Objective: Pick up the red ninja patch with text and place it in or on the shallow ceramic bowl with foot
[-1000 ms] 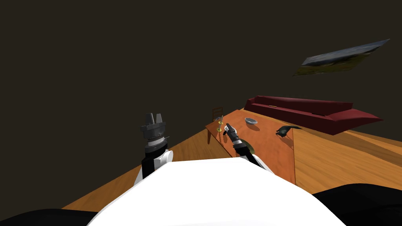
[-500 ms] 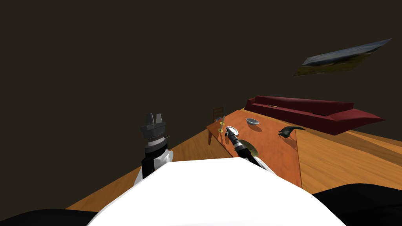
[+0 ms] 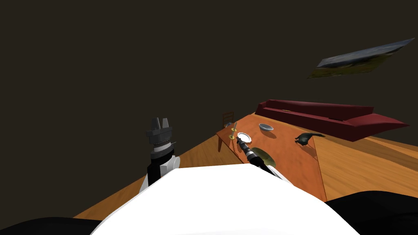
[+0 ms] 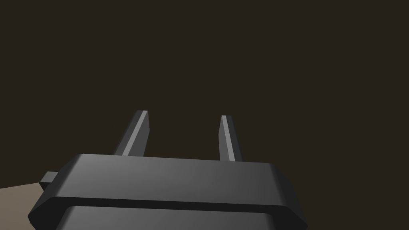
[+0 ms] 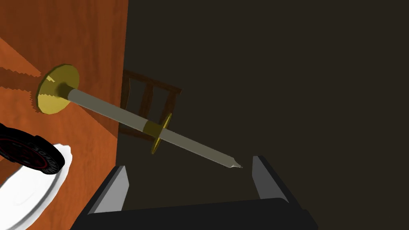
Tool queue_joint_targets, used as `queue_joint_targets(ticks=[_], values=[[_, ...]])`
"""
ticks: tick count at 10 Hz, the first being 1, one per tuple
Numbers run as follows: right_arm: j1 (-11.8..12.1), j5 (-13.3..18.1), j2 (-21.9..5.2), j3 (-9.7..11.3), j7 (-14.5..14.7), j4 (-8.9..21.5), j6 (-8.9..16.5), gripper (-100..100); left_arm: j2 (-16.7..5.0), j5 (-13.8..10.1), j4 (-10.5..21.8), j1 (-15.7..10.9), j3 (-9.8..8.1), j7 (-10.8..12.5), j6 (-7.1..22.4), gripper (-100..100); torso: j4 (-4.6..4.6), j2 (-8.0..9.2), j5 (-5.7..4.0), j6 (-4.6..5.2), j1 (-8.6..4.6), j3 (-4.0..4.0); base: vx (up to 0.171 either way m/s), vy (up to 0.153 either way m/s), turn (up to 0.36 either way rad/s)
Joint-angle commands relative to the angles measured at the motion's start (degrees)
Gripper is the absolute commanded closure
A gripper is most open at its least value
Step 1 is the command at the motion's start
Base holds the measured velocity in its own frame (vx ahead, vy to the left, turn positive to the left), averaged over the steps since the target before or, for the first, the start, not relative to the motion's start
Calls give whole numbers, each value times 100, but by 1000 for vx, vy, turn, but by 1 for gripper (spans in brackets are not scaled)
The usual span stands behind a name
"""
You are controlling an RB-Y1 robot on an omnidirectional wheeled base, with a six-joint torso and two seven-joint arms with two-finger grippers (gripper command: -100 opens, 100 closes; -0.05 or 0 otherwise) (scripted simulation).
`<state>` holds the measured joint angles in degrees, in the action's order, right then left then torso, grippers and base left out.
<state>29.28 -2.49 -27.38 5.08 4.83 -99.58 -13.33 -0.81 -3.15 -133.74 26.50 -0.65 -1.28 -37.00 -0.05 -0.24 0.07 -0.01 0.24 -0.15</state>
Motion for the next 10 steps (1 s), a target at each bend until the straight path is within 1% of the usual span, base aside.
queue_joint_targets(ticks=[1,2,3,4,5,6,7,8,9,10], values=[[-80,-11,-137,-6,60,286,261,-100,0,0,0,0,0,0,0,0,0,0,0,0,0,0,62,66,18],[-80,-11,-137,-6,60,309,261,-100,0,0,0,0,0,0,0,0,0,-1,-1,0,0,0,54,51,7],[-106,-20,-259,-23,112,469,456,-100,0,0,0,0,0,0,0,0,0,3,-1,1,-5,2,64,62,14],[-106,-20,-259,-23,112,539,456,-100,0,0,0,0,0,0,0,0,0,0,-1,0,-3,0,62,59,10],[-135,-27,-380,-45,164,772,659,-100,0,0,0,0,0,0,0,0,0,0,-2,0,-4,0,82,77,31],[-135,-27,-380,-45,164,775,659,-100,0,0,0,0,0,0,0,0,-1,-6,-1,0,2,-3,67,64,5],[-167,-33,-500,-74,216,1016,833,-100,0,0,0,0,0,0,0,0,-1,-1,0,1,-2,-1,73,62,26],[-167,-33,-500,-74,216,1016,868,-100,0,0,0,0,0,0,0,0,-1,-5,-1,-1,-3,-2,63,52,17],[-201,-39,-616,-107,267,1261,1082,-100,0,0,0,0,0,0,0,0,0,1,-1,2,-5,0,87,87,33],[-238,-43,-728,-144,318,1405,1257,-100,0,0,0,0,0,0,0,0,-1,-5,0,1,6,-3,106,128,44]])
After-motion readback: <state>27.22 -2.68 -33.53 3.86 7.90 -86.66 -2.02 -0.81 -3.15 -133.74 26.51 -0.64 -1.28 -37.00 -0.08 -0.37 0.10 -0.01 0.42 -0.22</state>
